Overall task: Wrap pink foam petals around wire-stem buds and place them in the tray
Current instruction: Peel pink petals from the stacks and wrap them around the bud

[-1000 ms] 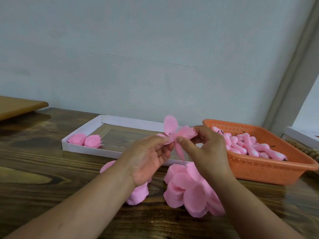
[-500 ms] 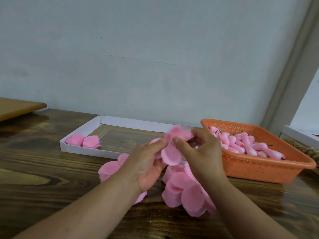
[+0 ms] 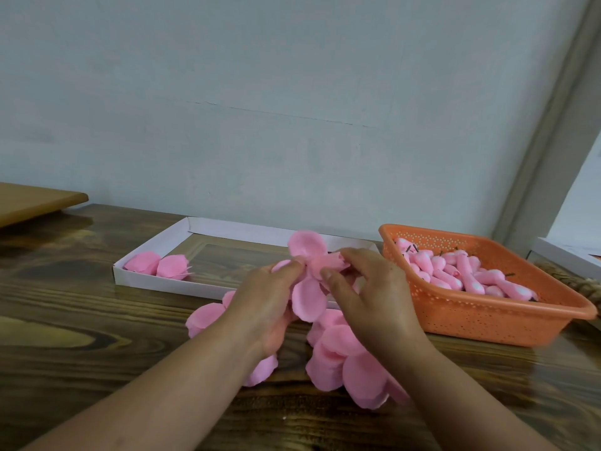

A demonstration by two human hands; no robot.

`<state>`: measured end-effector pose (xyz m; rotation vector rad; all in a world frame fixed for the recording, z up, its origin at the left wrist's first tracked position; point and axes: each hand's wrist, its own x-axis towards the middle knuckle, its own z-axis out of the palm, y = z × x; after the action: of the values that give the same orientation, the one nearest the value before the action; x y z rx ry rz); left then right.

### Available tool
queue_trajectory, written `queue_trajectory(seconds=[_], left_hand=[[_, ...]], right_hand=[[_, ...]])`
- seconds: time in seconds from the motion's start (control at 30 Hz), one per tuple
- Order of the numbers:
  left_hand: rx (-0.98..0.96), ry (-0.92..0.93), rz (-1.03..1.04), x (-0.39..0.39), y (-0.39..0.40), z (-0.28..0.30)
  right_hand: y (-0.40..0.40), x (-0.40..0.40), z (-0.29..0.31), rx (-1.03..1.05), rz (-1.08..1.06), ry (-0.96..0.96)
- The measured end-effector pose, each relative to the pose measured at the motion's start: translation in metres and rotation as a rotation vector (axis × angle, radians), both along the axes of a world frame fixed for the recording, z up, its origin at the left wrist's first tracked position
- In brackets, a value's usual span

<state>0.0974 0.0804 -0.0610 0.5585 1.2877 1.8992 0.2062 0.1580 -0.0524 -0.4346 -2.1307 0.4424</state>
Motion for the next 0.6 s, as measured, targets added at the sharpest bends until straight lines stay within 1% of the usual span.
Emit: queue_trajectory(seconds=[0.1,0.27,0.33,0.5,0.6], left_hand=[[-0.061,0.065,-0.015,0.0000,-0.0012,-0.0002],[-0.152,0.159,-0.009,0.0018,-0.0010,-0.0011],[-0.151,0.151,-0.012,0.0042,-0.0015,-0.0001],[-0.168,0.221,0.007,0.0026,-0.0015,-0.0019],[-0.203,0.273,0.026,0.0015,-0.0012,-0.0019]], right_hand=[[-0.0007,0.0000,0.0026,0.159,-0.058,-0.104],[-0.0022,0.0015,0.0000,0.283,-0.121,-0.198],[-0.0030,0.0004,-0.0017,0.281,-0.131,-0.234],[-0.0014,0.0013,0.0004,0.268,-0.082,-0.281],[0.0019,0.0037,0.0033,0.179,-0.026,-0.246]])
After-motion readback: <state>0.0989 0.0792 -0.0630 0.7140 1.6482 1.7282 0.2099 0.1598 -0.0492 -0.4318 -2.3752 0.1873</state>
